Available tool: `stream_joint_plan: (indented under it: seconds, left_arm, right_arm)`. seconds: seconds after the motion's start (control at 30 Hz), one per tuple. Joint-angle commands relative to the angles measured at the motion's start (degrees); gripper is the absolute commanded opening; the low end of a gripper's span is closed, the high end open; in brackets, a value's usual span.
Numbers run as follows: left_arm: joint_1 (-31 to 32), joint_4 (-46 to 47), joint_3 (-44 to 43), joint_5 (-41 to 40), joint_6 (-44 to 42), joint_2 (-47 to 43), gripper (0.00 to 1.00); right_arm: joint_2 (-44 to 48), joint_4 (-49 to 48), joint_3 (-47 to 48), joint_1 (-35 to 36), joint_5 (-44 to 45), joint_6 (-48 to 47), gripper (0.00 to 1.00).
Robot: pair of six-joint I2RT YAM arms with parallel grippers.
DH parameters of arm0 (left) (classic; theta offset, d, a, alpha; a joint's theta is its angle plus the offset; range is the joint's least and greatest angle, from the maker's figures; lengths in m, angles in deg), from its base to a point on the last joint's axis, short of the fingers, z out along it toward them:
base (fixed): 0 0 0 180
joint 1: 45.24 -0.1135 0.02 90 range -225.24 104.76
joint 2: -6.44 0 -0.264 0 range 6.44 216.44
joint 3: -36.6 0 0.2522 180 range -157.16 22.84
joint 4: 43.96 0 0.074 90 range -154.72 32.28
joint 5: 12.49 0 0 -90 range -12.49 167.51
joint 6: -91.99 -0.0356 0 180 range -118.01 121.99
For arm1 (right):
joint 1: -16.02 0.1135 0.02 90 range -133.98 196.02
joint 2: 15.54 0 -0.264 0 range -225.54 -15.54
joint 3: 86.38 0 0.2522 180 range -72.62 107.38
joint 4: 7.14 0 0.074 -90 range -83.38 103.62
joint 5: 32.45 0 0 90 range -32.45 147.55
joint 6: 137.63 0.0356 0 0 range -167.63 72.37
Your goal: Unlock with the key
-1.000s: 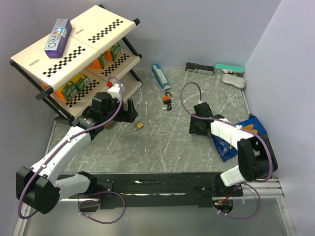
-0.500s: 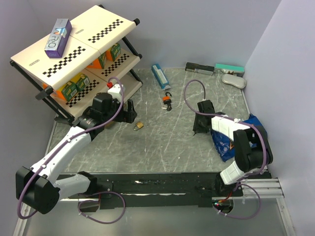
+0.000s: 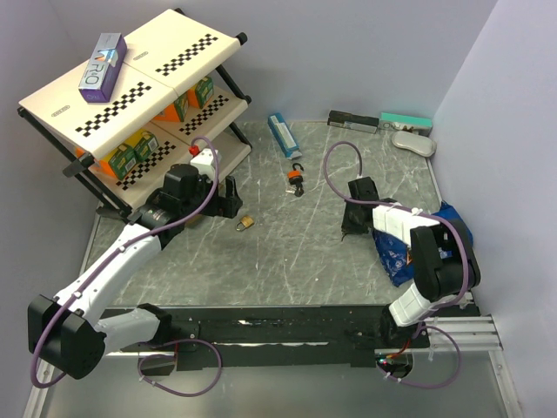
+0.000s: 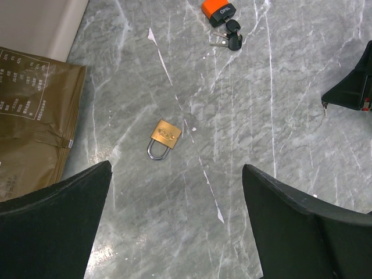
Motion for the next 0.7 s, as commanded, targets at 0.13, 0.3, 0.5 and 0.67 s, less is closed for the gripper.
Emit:
stream_joint_plan:
  seconds: [0.13, 0.3, 0.5, 0.67]
  left_arm:
    - [0.26, 0.70, -0.17, -0.74, -0.78, -1.10, 0.99]
    - [0.26, 0.70, -0.17, -0.65, -0.78, -1.10, 0.99]
    - [0.26, 0.78, -0.26, -0.39, -0.79, -1.10, 0.99]
    - [0.26, 0.96, -0.34, 1.45, -0.78, -1.27, 0.99]
  right_arm:
    - [-1.11, 0.21, 1.84, -0.18, 0.24, 0.40, 0.08]
    - [0.21, 1.26, 2.02, -0.09, 0.51, -0.13, 0.00]
    - [5.56, 0.56, 0.88, -0.18, -3.17, -0.74, 0.00]
    - [10.93, -1.98, -0.70, -0.01, -9.42, -0.40, 0.00]
